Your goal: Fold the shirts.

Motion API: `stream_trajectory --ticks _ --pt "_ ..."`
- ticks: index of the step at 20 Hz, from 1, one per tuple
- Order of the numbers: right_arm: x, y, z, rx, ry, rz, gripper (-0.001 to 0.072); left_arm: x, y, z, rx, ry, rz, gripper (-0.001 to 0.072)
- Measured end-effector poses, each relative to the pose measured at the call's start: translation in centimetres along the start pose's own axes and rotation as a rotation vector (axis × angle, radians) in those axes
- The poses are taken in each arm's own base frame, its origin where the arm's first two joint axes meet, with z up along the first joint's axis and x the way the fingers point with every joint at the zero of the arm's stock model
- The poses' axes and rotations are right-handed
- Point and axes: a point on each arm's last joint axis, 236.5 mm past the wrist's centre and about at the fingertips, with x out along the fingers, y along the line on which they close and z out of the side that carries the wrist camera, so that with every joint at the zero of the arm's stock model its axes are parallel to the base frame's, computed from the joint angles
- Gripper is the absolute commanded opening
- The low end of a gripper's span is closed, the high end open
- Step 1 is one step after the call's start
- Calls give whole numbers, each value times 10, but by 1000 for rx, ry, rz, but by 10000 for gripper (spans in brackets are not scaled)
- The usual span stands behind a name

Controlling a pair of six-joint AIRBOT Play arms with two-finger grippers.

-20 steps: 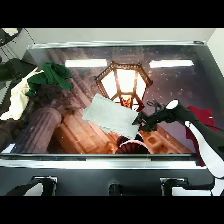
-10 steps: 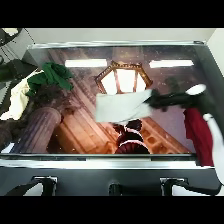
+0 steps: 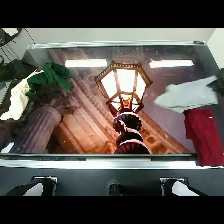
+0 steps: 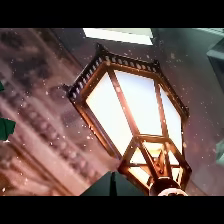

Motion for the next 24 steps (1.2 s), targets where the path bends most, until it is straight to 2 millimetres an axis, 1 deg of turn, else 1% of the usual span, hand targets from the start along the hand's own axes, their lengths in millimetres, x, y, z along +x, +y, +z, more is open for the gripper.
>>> stream_trajectory --ticks 1,3,6,10,12,14,16,18,20,22,24 --pt "-8 -7 10 29 -38 -8 51 0 0 0 2 0 0 29" --pt "-21 -14 27 85 -101 -8 52 0 0 0 2 0 0 29" --pt "-36 -16 40 122 -152 -8 52 0 0 0 3 1 0 29" --pt "-58 -26 41 108 -158 -89 52 0 0 -2 9 9 1 29" --pt "-71 -35 38 92 -152 -156 52 0 0 -2 15 10 0 29" --pt "-82 -46 30 87 -130 -221 52 0 0 -3 19 12 0 29" --pt "-86 -65 14 98 -59 -309 52 0 0 -3 23 12 0 30" --pt "-92 -93 -4 110 26 -428 52 0 0 -3 26 12 0 29" --pt "-103 -124 -16 154 81 -534 51 0 0 -3 29 12 0 29" --pt "-112 -147 -26 205 120 -596 51 0 0 -3 30 12 0 29" --pt "-112 -170 -41 256 178 -642 52 0 0 -3 32 12 0 29"
